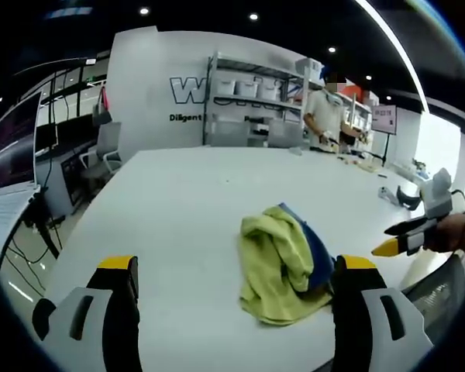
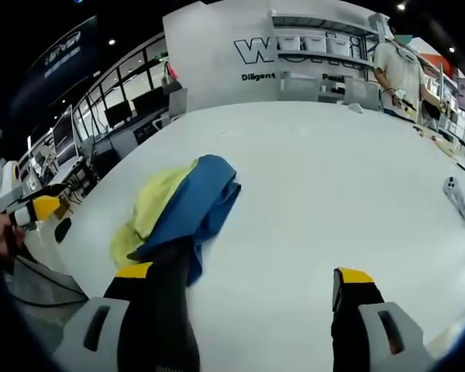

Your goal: Fold the garment on the visible template until the final outline fits inside the template.

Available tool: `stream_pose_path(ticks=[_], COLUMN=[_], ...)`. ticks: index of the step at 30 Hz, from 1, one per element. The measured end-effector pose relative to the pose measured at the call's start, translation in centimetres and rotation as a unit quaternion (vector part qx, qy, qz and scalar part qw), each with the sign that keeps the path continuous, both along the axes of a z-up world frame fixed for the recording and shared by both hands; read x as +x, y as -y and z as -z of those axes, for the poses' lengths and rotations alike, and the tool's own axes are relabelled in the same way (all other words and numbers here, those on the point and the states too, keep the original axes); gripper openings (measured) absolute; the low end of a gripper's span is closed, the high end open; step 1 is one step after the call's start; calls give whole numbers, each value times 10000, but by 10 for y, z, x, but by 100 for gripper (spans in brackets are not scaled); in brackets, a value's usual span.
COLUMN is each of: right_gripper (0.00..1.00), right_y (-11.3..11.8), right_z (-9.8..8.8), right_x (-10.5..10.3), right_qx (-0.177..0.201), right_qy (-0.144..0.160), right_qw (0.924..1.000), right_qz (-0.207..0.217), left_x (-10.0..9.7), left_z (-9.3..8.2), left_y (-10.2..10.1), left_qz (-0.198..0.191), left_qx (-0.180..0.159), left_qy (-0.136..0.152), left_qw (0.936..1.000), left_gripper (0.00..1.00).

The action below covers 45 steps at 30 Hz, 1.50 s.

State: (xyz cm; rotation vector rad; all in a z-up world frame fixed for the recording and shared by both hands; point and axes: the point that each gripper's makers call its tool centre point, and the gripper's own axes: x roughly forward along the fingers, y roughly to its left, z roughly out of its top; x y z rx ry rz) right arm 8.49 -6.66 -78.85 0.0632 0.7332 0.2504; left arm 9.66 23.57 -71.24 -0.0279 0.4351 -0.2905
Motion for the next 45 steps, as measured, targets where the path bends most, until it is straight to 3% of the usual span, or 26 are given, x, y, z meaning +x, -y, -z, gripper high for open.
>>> stream_pose_path(ticks=[13,23,27,37,41,44,45], right_gripper=[92,90,91,85,78,77,76], right_y=[2,-7,-15,-30,-40,-46,-48], right_z=[2,-1,-2,-2,0,2,2], right_x=[0,7,12,19,20,20,19], right_qx=[-14,-72,-144,10,15,27,9], right_qy=[-47,28,129,152,123,98,89], right_qw=[10000,9993,9980,9963,9950,9940,9935], right_qz=[4,-355,-599,-848,-995,-1088,-1134], left_x=[0,6,6,4,2,2,1], left_z=[3,3,7,15,21,24,26], left_y=[6,19,28,39,51,59,63], left_qz=[140,547,954,1357,1795,2028,2173], left_qx=[23,283,629,745,783,902,1037], left_qy=[-59,-6,35,-36,-102,-77,-92], left_qw=[9999,9981,9934,9879,9806,9750,9705], left_gripper=[97,93,89,79,66,64,63])
